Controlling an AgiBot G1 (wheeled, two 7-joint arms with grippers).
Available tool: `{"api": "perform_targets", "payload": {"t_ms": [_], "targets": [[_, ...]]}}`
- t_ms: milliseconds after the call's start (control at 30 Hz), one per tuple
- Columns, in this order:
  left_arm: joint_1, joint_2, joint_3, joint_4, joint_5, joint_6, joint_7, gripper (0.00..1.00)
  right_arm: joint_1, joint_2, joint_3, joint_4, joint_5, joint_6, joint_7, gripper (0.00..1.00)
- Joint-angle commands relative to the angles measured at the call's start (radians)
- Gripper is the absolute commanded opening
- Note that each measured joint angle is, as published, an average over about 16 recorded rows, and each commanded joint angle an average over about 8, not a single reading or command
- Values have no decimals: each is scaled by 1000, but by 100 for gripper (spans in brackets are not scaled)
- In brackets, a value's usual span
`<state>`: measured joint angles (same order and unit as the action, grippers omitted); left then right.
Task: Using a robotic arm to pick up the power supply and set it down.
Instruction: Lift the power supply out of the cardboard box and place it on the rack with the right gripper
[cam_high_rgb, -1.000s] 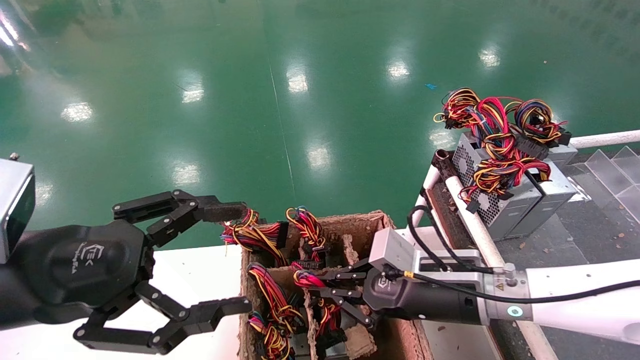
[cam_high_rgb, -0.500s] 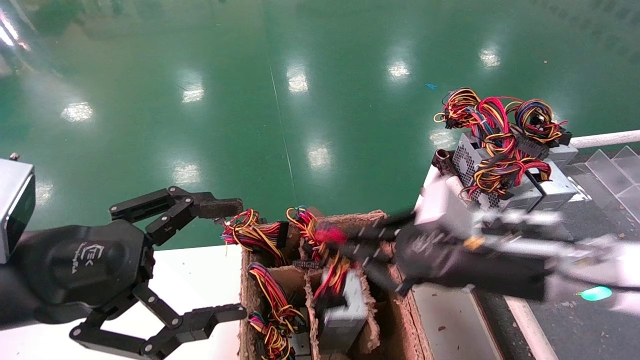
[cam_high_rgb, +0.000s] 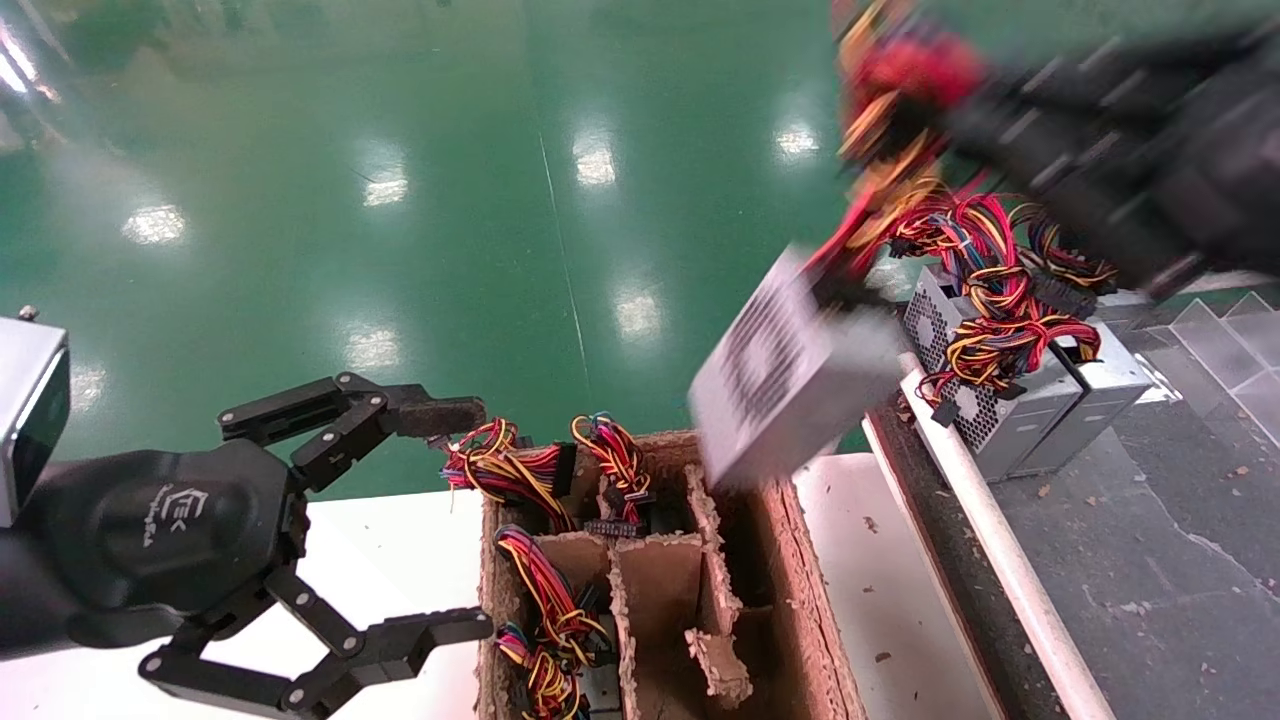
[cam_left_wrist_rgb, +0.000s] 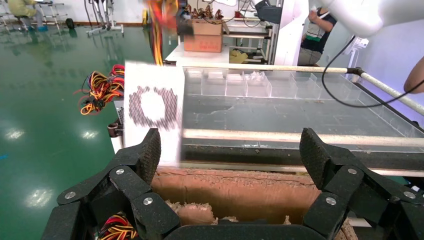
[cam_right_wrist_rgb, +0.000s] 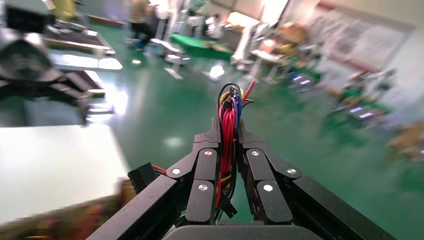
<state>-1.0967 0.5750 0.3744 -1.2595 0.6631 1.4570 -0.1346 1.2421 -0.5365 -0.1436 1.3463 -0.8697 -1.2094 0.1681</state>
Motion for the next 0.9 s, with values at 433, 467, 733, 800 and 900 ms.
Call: {"api": "perform_targets", "payload": {"t_ms": [433, 467, 733, 800, 900], "targets": [[0, 0, 0, 0, 0, 0, 0, 100, 69, 320, 124, -24, -130, 66, -24, 0], [0, 0, 0, 0, 0, 0, 0, 100, 61, 342, 125, -32, -143, 67, -20, 0], [0, 0, 0, 0, 0, 0, 0, 100, -35, 460, 132, -173, -186, 23, -22, 0], [0, 0, 0, 0, 0, 0, 0, 100, -64, 467, 128, -221, -187, 3, -36, 0], [0, 0, 0, 0, 0, 0, 0, 100, -112, 465, 120, -296, -182, -31, -66, 0]]}}
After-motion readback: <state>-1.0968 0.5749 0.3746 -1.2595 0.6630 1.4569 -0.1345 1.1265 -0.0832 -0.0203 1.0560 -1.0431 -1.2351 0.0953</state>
